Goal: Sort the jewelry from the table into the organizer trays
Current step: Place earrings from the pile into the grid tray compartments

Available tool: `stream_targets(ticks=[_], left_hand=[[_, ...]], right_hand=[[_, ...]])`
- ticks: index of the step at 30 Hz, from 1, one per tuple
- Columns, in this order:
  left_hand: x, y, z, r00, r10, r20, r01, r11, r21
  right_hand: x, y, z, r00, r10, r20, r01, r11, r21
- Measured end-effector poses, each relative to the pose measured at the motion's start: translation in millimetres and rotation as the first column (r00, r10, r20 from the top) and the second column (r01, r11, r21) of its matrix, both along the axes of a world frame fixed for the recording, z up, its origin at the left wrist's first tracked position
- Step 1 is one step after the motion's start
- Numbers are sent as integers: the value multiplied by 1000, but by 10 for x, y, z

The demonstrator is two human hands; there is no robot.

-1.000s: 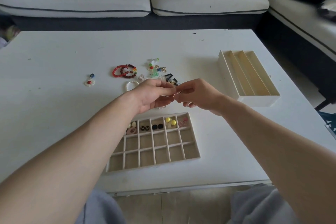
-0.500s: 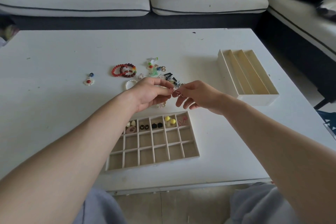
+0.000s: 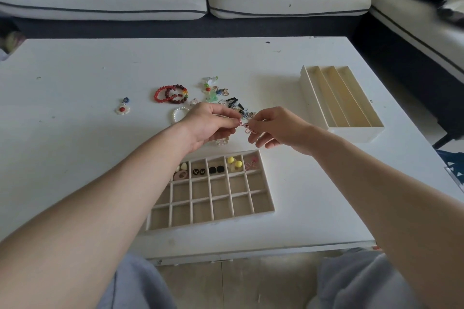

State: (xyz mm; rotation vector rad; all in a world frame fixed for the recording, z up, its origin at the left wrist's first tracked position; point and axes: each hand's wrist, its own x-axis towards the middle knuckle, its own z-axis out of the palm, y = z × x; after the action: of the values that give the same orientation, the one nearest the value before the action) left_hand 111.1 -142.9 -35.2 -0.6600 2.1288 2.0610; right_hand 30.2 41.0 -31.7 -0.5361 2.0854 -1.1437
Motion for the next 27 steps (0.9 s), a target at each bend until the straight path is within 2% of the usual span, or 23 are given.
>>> stream_targets(ticks=[11,19,27], left_hand=[[73,111,12,997,-65,35,71,971,-226],[145,236,0,981,-176,75,192,897,-399],[150,366,-38,970,-219,109,245,840,-484]], right_hand=[[19,199,6,991,133,16,-134,986,100],[76,266,-30,979,175,-102,-146,959,242],[149,213,-98,967,188,-174,-133,949,285]])
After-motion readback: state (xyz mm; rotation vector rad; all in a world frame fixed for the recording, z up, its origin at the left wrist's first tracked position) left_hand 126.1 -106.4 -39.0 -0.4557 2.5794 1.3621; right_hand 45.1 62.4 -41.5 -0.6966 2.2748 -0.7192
